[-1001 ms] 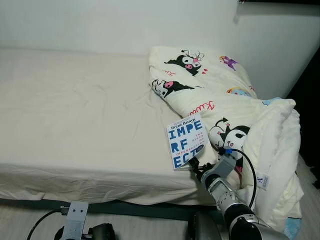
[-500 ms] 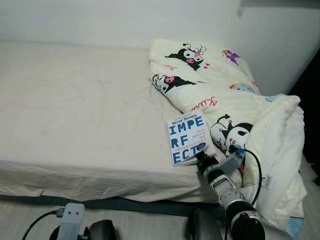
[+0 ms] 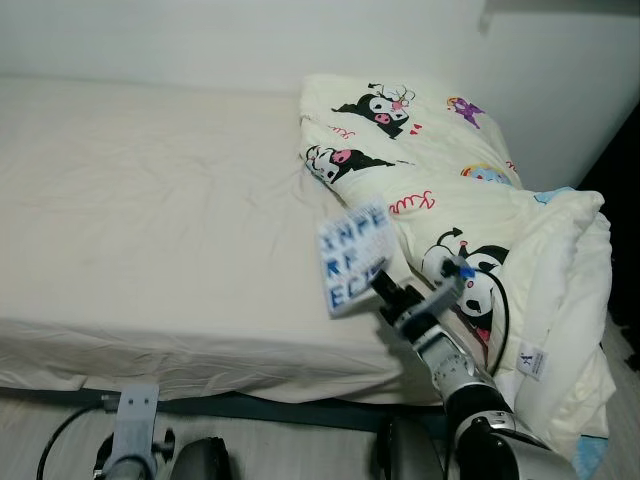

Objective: Clean up the room

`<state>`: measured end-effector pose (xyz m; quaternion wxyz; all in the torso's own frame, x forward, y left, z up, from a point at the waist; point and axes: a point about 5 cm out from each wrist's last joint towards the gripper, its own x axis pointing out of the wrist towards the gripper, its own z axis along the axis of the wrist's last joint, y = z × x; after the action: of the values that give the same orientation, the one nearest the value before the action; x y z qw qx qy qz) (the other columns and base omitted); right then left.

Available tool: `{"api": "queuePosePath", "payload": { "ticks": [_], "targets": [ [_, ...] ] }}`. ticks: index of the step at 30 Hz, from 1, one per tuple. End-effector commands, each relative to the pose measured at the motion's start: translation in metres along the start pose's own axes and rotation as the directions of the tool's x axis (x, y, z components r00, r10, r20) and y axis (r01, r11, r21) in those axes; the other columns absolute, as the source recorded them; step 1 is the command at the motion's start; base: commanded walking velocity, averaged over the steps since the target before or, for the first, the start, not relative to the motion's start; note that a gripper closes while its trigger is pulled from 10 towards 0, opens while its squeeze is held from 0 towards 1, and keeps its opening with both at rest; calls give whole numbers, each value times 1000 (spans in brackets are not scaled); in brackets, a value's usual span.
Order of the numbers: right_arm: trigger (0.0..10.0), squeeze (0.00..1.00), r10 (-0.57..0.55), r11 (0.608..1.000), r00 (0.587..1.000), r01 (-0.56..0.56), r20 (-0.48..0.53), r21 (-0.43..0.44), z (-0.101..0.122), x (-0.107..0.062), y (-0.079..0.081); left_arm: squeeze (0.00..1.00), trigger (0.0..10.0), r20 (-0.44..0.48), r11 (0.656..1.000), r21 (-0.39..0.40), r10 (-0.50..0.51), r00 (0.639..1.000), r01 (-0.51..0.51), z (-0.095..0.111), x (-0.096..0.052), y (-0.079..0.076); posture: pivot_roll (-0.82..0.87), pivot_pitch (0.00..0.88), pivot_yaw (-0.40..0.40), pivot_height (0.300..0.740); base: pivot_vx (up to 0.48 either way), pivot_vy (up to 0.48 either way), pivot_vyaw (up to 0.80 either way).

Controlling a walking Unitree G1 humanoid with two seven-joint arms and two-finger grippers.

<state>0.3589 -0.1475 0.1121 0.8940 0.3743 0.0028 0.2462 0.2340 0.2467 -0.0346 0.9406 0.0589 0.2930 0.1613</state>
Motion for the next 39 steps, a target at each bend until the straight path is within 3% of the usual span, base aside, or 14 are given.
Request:
{"api": "queuePosePath", "payload": {
  "ticks": [1,7,10,16,21,31,39],
  "targets": [
    [0,0,97,995,994,-97,56,-13,16,7,13,0,10000,-33,999,-24,40,999,-41,-3,1,11,38,74,-52,511,0,0,0],
    [0,0,223,972,974,-219,32,-89,24,9,30,0,10000,-45,997,-54,52,998,-55,12,7,5,19,25,-52,531,0,0,0],
    [0,0,223,970,975,-220,17,-101,23,8,30,0,10000,-49,997,-53,49,998,-52,13,8,3,13,9,-54,536,-160,0,0],
    [0,0,175,977,984,-178,-36,-114,12,-3,20,0,10000,-85,996,-67,47,995,-53,5,5,-1,4,0,-60,556,-160,0,0],
    [0,0,151,980,987,-157,-59,-121,6,-13,16,0,10000,-147,998,-20,56,988,-60,-14,-1,3,-5,0,-51,576,0,0,0],
    [0,0,114,982,990,-125,-83,-140,2,-17,11,0,10000,-206,998,-3,64,977,-66,-26,-4,6,-10,0,-36,601,0,0,0],
    [0,0,34,984,990,-56,-134,-169,-13,-27,0,0,10000,-254,999,20,50,966,-46,-33,-7,1,-18,0,-25,631,-446,0,0]
  ]
}}
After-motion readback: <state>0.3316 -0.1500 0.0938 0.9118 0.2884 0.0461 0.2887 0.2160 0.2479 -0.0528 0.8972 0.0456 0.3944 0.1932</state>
